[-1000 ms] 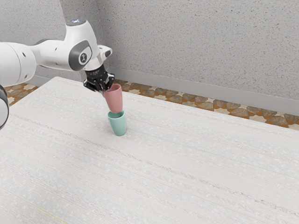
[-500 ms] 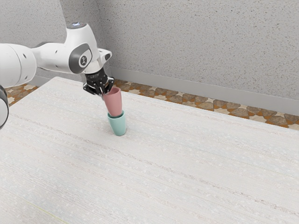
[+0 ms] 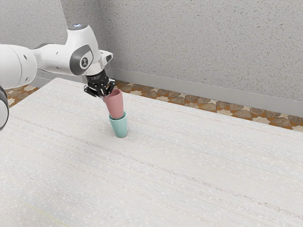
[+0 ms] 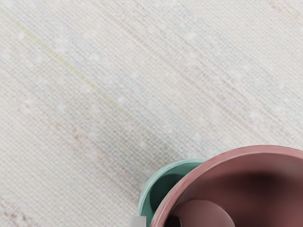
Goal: Place the left cup onto the right cup
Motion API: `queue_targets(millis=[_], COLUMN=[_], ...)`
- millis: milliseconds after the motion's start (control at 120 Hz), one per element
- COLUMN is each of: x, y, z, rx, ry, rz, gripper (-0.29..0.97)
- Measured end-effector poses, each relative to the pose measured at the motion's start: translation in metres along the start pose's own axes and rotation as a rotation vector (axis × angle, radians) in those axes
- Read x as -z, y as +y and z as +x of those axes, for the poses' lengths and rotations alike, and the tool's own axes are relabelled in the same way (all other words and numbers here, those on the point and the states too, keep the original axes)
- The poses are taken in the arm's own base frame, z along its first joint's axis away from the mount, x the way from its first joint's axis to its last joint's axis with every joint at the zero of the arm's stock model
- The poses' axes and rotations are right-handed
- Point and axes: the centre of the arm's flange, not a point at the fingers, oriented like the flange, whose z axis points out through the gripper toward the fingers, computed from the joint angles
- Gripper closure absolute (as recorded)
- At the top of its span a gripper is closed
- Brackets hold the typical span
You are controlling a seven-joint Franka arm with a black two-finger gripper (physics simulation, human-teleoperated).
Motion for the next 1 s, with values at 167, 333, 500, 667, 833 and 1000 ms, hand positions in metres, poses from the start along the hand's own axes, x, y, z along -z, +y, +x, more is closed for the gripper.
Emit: queue_targets(millis=[167, 333, 500, 667, 833, 1000], x=[0.000, -0.002, -0.004, -0.007, -0.012, -0.015], y=[0.000, 0.000, 0.000, 0.001, 0.000, -0.001], z=[0.001, 0.002, 0.002, 0.002, 0.001, -0.001], rx=[0.004, 0.006, 0.009, 0.012, 0.015, 0.019], ry=[0.002, 0.008, 0.009, 0.014, 0.011, 0.007], rz=[0.000, -0.005, -0.006, -0.013, -0.013, -0.011], gripper=[0.79, 0.79, 0.79, 0.79, 0.79, 0.79])
